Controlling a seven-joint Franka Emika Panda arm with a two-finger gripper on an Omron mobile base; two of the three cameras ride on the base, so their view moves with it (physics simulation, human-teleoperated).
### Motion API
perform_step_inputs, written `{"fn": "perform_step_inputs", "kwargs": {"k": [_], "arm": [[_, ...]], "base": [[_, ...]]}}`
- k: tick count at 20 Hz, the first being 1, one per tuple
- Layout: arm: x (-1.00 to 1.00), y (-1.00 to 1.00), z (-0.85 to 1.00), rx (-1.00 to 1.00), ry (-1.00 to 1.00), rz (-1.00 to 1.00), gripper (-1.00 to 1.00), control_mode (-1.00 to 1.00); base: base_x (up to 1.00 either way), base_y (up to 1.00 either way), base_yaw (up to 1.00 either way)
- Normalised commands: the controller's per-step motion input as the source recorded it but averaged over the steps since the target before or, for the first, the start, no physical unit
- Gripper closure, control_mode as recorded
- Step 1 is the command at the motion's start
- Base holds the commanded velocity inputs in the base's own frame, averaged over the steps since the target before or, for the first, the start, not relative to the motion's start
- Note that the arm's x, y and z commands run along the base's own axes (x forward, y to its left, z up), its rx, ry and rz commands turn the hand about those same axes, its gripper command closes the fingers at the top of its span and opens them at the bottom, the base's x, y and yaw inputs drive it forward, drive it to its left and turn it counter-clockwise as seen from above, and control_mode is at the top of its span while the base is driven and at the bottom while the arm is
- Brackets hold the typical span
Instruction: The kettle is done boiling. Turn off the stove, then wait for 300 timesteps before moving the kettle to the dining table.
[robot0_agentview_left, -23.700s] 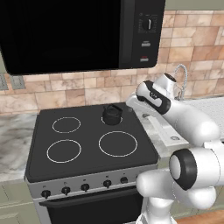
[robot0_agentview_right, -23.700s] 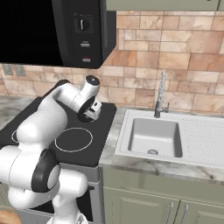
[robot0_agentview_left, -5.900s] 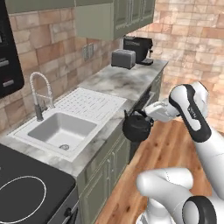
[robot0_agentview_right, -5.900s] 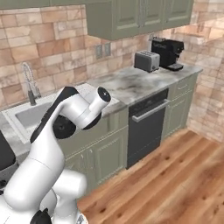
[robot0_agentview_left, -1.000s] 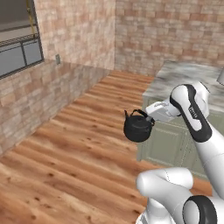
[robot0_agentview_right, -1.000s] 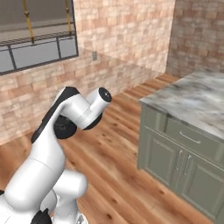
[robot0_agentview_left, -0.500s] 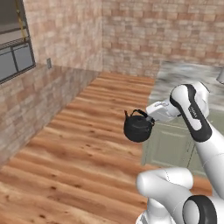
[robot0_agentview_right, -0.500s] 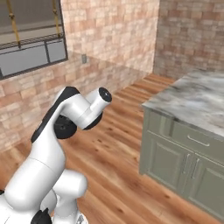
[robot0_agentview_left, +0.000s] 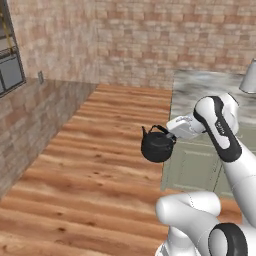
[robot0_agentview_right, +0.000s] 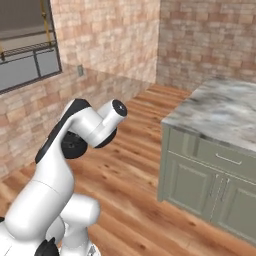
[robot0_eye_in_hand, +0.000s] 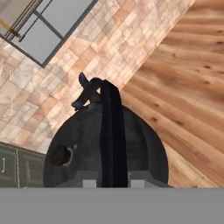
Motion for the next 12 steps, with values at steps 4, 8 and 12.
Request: {"fn": "perform_step_inputs", "kwargs": {"k": [4, 8, 12], "arm": [[0.0, 0.0, 0.0, 0.0, 0.0, 0.0, 1.0, 1.0], [0.0, 0.0, 0.0, 0.0, 0.0, 0.0, 1.0, 1.0], [0.0, 0.0, 0.0, 0.0, 0.0, 0.0, 1.0, 1.0]], "base": [[0.32, 0.27, -0.31], [0.28, 0.24, -0.34], [0.27, 0.28, -0.35]]}}
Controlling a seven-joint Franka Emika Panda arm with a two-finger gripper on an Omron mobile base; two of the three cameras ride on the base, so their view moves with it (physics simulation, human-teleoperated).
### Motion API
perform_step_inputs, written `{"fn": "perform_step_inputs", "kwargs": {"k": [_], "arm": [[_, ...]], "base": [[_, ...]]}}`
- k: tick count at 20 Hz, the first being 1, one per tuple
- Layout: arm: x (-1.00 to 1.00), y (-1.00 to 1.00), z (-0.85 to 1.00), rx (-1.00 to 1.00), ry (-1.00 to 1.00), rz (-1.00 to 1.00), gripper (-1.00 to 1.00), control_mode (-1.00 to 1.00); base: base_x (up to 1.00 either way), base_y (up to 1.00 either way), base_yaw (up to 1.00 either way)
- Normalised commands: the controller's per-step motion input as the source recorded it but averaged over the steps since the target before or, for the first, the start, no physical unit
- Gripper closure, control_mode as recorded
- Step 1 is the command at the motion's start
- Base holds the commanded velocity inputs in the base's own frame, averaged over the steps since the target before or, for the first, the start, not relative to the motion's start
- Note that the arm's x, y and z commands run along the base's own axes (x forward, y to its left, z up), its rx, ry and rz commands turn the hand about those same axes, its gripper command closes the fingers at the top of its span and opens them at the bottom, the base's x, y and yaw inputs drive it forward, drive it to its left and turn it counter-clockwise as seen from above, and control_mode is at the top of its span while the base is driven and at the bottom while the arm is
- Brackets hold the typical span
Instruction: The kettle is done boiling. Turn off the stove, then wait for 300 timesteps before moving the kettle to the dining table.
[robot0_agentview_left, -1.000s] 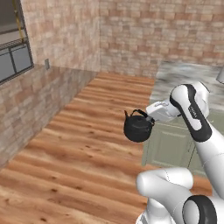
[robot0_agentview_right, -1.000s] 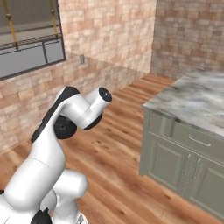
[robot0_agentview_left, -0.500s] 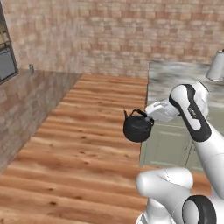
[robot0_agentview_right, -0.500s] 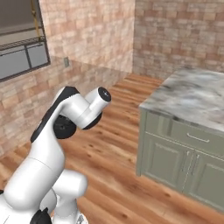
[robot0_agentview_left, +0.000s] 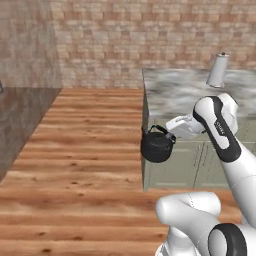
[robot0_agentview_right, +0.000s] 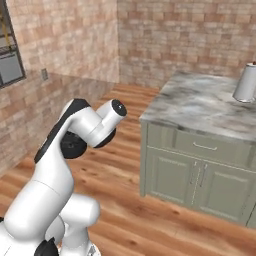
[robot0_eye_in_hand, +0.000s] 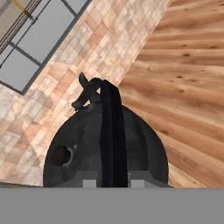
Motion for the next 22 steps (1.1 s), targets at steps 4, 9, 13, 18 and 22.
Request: {"fn": "perform_step_inputs", "kwargs": {"k": [4, 9, 13, 18, 22], "arm": [[0.0, 0.0, 0.0, 0.0, 0.0, 0.0, 1.0, 1.0], [0.0, 0.0, 0.0, 0.0, 0.0, 0.0, 1.0, 1.0], [0.0, 0.0, 0.0, 0.0, 0.0, 0.0, 1.0, 1.0], [0.0, 0.0, 0.0, 0.0, 0.0, 0.0, 1.0, 1.0], [0.0, 0.0, 0.0, 0.0, 0.0, 0.0, 1.0, 1.0]], "base": [[0.27, 0.3, -0.34], [0.29, 0.34, -0.35], [0.32, 0.41, -0.34], [0.41, 0.48, -0.33], [0.54, 0.57, -0.29]]}}
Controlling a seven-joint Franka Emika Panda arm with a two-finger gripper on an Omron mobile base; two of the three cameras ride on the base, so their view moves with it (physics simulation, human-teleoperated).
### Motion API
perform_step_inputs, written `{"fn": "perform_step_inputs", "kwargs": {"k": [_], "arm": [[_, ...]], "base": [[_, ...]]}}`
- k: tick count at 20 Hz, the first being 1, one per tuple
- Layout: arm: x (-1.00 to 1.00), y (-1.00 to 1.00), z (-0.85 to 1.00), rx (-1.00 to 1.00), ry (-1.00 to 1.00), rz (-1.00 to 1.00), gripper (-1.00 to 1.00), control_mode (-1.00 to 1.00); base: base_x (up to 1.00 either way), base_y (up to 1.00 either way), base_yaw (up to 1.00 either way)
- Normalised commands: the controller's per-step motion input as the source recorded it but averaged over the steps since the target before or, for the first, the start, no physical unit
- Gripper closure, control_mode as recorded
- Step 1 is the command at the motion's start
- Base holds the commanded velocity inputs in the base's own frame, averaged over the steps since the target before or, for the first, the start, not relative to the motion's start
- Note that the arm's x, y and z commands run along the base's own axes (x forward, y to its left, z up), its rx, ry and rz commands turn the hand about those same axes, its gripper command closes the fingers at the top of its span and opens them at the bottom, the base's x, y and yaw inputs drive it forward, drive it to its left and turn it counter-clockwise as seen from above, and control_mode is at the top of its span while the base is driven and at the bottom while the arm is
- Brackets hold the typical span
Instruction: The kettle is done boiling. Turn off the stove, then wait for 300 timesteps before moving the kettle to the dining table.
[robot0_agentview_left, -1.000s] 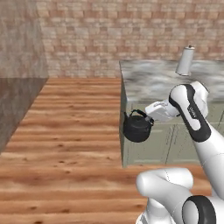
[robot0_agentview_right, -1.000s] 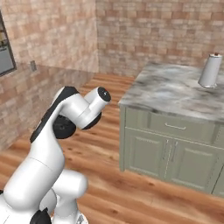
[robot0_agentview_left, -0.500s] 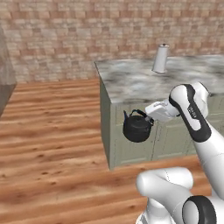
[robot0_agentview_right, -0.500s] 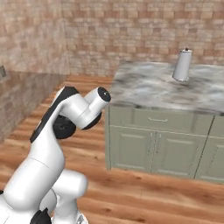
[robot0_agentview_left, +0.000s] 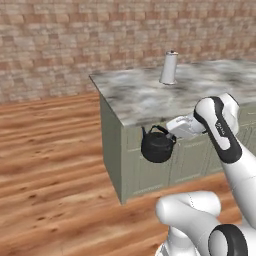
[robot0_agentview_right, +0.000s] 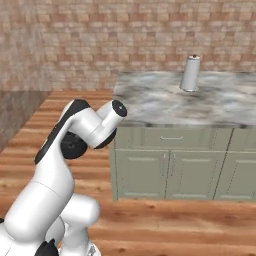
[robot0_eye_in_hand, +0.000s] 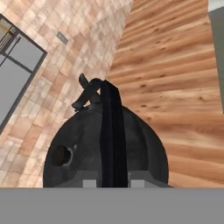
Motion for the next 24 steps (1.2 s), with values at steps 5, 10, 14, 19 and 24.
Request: {"fn": "perform_step_inputs", "kwargs": {"k": [5, 10, 14, 19, 24], "arm": [[0.0, 0.0, 0.0, 0.0, 0.0, 0.0, 1.0, 1.0], [0.0, 0.0, 0.0, 0.0, 0.0, 0.0, 1.0, 1.0], [0.0, 0.0, 0.0, 0.0, 0.0, 0.0, 1.0, 1.0], [0.0, 0.0, 0.0, 0.0, 0.0, 0.0, 1.0, 1.0], [0.0, 0.0, 0.0, 0.0, 0.0, 0.0, 1.0, 1.0]], "base": [[0.64, 0.6, -0.26], [0.62, 0.58, -0.24], [0.59, 0.62, -0.24], [0.55, 0.6, -0.25], [0.49, 0.57, -0.27]]}}
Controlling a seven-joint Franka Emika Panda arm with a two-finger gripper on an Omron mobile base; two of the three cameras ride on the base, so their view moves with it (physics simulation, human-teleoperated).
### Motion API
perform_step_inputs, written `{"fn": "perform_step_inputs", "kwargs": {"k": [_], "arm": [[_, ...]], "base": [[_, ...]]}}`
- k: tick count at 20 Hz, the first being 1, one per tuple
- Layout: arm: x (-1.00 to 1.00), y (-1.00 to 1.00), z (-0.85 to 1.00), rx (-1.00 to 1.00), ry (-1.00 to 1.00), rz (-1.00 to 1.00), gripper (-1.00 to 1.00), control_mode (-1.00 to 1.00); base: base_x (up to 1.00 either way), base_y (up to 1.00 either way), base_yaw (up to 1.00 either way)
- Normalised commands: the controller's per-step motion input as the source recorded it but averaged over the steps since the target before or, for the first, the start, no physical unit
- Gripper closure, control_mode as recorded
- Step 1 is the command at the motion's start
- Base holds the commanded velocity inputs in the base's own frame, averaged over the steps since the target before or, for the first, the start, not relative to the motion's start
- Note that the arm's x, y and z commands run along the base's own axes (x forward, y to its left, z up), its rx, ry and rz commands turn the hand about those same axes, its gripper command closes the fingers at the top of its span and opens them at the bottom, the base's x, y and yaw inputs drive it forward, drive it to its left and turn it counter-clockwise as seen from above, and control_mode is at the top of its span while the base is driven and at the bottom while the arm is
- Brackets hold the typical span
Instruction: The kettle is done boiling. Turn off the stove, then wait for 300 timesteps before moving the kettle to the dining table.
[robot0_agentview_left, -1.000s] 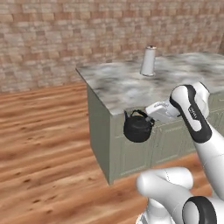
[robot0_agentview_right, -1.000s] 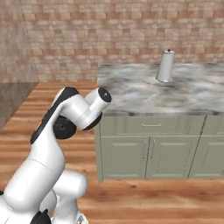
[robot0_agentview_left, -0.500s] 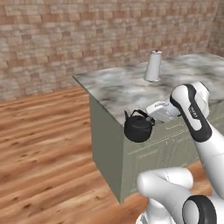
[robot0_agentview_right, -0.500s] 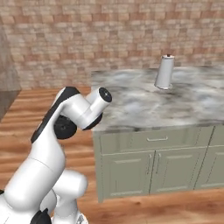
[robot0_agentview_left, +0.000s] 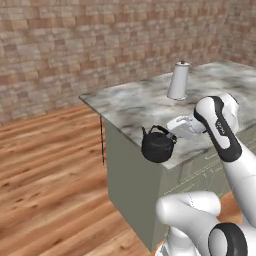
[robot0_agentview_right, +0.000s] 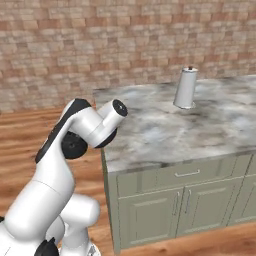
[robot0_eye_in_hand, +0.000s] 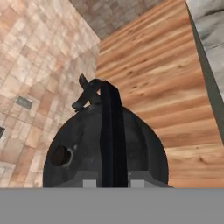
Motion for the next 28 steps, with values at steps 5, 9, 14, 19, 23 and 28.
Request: {"fn": "perform_step_inputs", "kwargs": {"k": [5, 9, 14, 19, 23, 28], "arm": [[0.0, 0.0, 0.0, 0.0, 0.0, 0.0, 1.0, 1.0], [0.0, 0.0, 0.0, 0.0, 0.0, 0.0, 1.0, 1.0], [0.0, 0.0, 0.0, 0.0, 0.0, 0.0, 1.0, 1.0], [0.0, 0.0, 0.0, 0.0, 0.0, 0.0, 1.0, 1.0], [0.0, 0.0, 0.0, 0.0, 0.0, 0.0, 1.0, 1.0], [0.0, 0.0, 0.0, 0.0, 0.0, 0.0, 1.0, 1.0]], "base": [[0.46, 0.56, -0.29], [0.39, 0.63, -0.28], [0.4, 0.65, -0.27], [0.29, 0.82, -0.32], [0.28, 0.8, -0.33], [0.27, 0.75, -0.32]]}}
